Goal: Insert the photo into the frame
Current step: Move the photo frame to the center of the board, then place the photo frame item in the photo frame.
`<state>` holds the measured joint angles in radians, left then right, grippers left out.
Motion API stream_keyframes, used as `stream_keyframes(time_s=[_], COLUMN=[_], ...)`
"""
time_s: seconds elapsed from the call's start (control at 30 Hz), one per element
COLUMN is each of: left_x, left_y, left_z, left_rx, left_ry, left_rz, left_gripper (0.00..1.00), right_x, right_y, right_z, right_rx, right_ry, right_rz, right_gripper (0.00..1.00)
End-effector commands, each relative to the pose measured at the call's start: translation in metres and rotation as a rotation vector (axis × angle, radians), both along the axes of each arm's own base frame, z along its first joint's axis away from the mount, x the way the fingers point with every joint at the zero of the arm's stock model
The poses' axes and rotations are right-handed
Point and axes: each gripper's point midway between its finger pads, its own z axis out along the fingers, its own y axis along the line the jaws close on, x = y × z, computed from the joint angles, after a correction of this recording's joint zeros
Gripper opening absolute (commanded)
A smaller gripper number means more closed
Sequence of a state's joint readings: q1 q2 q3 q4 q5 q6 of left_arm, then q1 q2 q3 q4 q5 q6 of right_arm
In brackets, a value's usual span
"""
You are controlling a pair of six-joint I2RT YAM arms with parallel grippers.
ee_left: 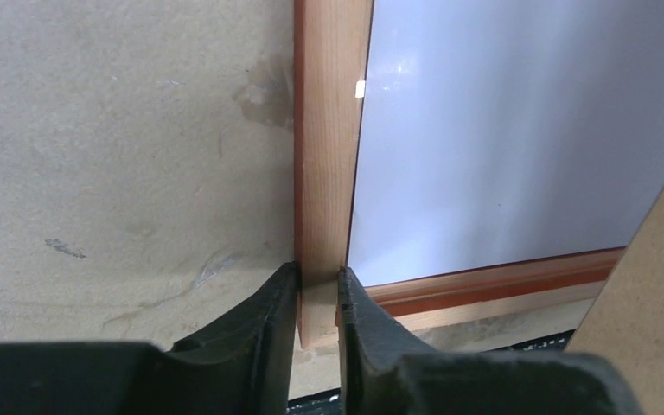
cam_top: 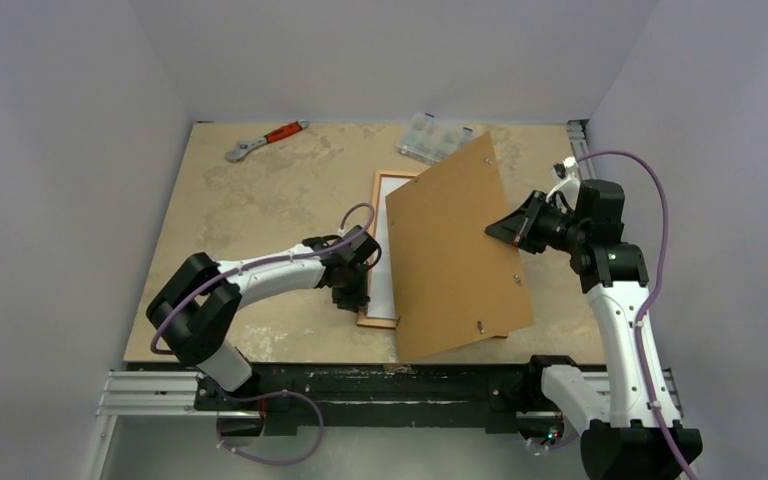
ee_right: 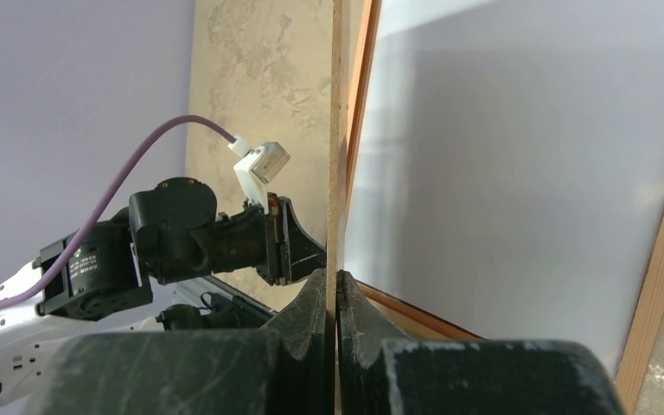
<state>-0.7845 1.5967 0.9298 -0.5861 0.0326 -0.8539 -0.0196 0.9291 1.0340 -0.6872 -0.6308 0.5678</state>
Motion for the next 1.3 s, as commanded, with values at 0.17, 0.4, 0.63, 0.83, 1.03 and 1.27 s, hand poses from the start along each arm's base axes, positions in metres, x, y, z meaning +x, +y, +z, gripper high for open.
stream_keyframes(time_s=[0.17, 0.4, 0.63, 0.83, 1.03, 1.27], left_x=[-0.027, -0.042, -0.037, 0.001, 0.039, 0.050], left_y=[-0.018, -0.023, -0.029, -0.021, -0.005, -0.008], left_z=[0.016, 0.019, 0.054, 0.116, 0.162, 0.134], left_rx=[-0.062, -0.077, -0.176, -0.325, -0.440, -0.525], left_ry=[0.033, 0.029, -0.056, -0.186, -0.273, -0.241], left_rz=[0.011, 0.010, -0.001, 0.022, 0.108, 0.168], left_gripper=[0.07, 0.11, 0.69, 0.72, 0.69, 0.67], right_x=[0.007, 0.007, 0.008, 0.011, 0.016, 0.022], right_y=[0.001, 0.002, 0.001, 0.003, 0.001, 0.007], right_z=[0.036, 0.034, 0.035, 0.033, 0.034, 0.041], right_rx=[0.012, 0.014, 0.013, 0.051, 0.044, 0.059], right_ry=[-0.123, -0.118, -0.119, -0.096, -0.106, -0.155], right_rz=[0.002, 0.003, -0.003, -0.018, -0.032, 0.025], right_gripper=[0.00, 0.00, 0.00, 0.00, 0.00, 0.00])
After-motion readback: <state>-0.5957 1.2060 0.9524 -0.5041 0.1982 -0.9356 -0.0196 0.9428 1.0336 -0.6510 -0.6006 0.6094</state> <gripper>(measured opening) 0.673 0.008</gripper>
